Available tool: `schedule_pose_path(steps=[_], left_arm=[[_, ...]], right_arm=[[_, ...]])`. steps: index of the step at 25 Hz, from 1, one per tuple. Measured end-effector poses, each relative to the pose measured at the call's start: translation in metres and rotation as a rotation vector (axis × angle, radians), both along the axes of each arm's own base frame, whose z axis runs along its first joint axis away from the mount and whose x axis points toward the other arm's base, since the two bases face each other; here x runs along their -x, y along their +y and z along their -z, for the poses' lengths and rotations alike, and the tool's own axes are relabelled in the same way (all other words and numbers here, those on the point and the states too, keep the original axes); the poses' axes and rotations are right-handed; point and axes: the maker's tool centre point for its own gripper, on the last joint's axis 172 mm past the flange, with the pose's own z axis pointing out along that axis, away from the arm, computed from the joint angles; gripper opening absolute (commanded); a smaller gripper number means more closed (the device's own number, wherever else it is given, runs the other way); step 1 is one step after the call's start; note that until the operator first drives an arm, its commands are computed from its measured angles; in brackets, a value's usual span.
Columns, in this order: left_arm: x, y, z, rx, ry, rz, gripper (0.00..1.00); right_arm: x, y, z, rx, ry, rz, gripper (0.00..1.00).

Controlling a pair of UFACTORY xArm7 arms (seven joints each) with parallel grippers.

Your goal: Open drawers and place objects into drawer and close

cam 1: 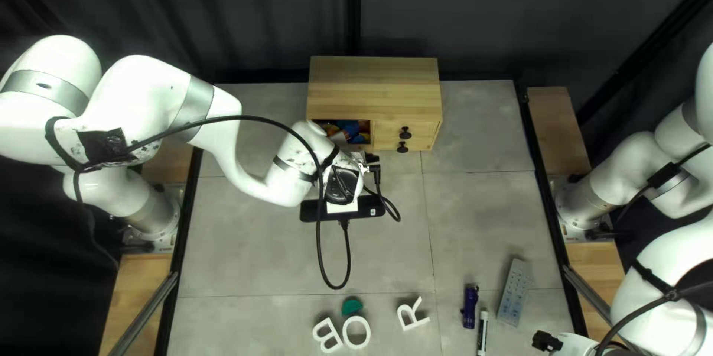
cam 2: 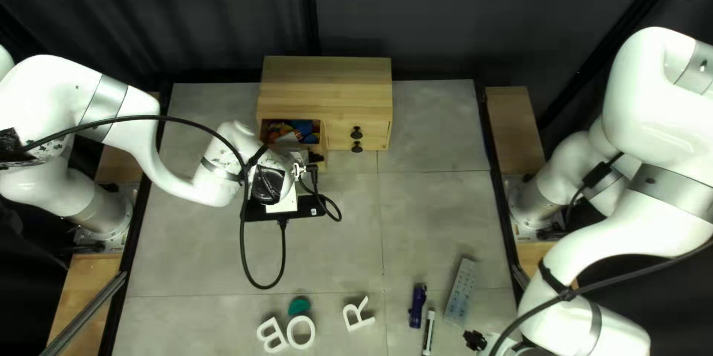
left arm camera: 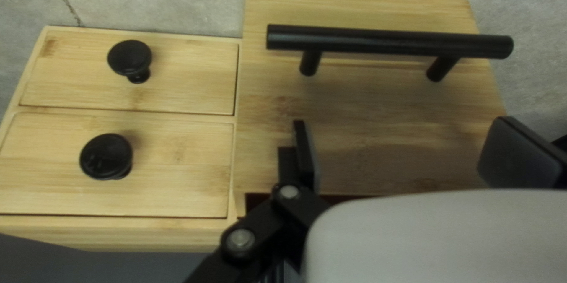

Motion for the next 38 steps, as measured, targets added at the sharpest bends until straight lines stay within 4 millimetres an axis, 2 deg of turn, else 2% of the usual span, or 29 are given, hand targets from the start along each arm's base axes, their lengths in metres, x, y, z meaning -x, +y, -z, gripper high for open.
schedule_pose_path(steps=[24, 38], left_arm=[[0.015, 0.017, -0.010, -0.015, 0.012, 0.023, 1.00], [0.011, 0.013, -0.010, -0.012, 0.000, 0.027, 1.00]], right_arm=[[0.000, 0.000, 0.000, 0.000, 0.000, 0.000, 1.00], [0.000, 0.000, 0.000, 0.000, 0.000, 0.000, 1.00]])
